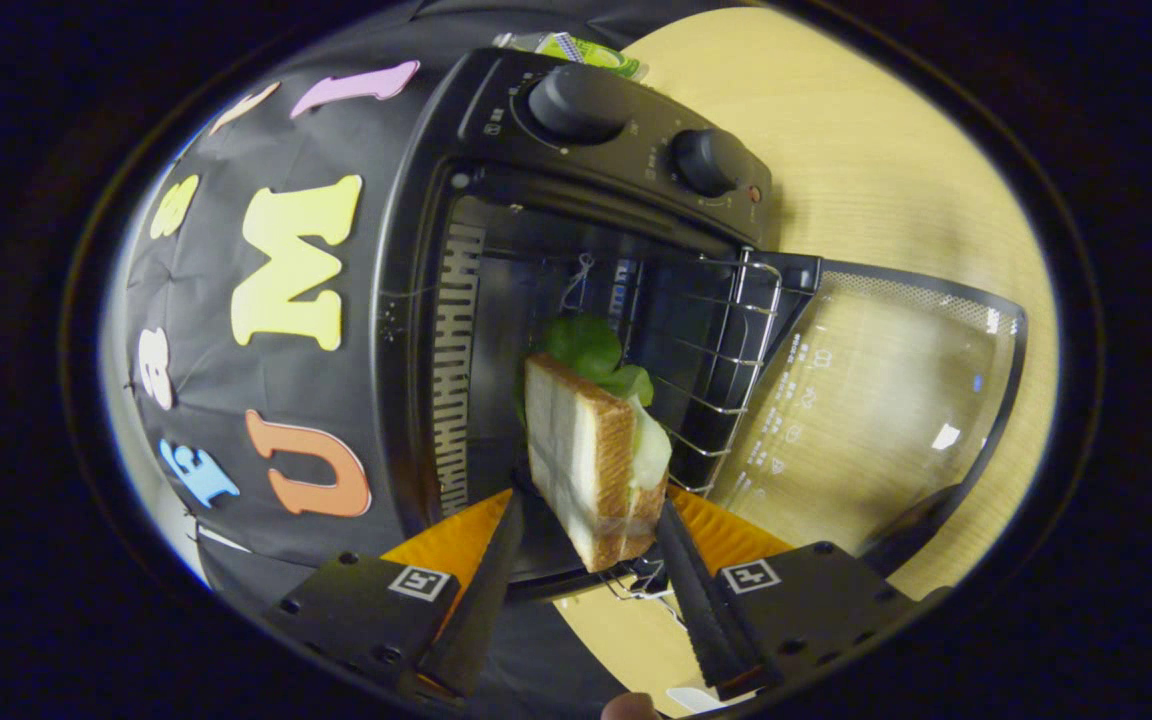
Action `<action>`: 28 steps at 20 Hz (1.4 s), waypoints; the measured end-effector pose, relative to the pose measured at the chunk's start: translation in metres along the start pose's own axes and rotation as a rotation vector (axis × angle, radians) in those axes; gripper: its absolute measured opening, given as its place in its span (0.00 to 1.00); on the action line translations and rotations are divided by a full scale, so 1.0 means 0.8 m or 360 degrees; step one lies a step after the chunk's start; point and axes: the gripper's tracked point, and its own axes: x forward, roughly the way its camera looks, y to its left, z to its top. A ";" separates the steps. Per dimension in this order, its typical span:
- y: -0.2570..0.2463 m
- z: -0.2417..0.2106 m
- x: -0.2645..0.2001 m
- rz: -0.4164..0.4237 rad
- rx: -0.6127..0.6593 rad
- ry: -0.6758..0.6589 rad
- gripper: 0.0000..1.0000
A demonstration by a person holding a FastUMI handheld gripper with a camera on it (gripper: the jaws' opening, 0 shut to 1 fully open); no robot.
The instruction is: Open the toaster oven, put the food inside, and close the toaster oven door.
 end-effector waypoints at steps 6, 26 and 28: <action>-0.011 -0.011 -0.021 -0.0171 -0.0052 0.0031 0.90; -0.040 -0.080 -0.237 -0.0260 -0.1625 0.0211 1.00; -0.063 -0.077 -0.236 -0.0293 -0.1736 0.0205 1.00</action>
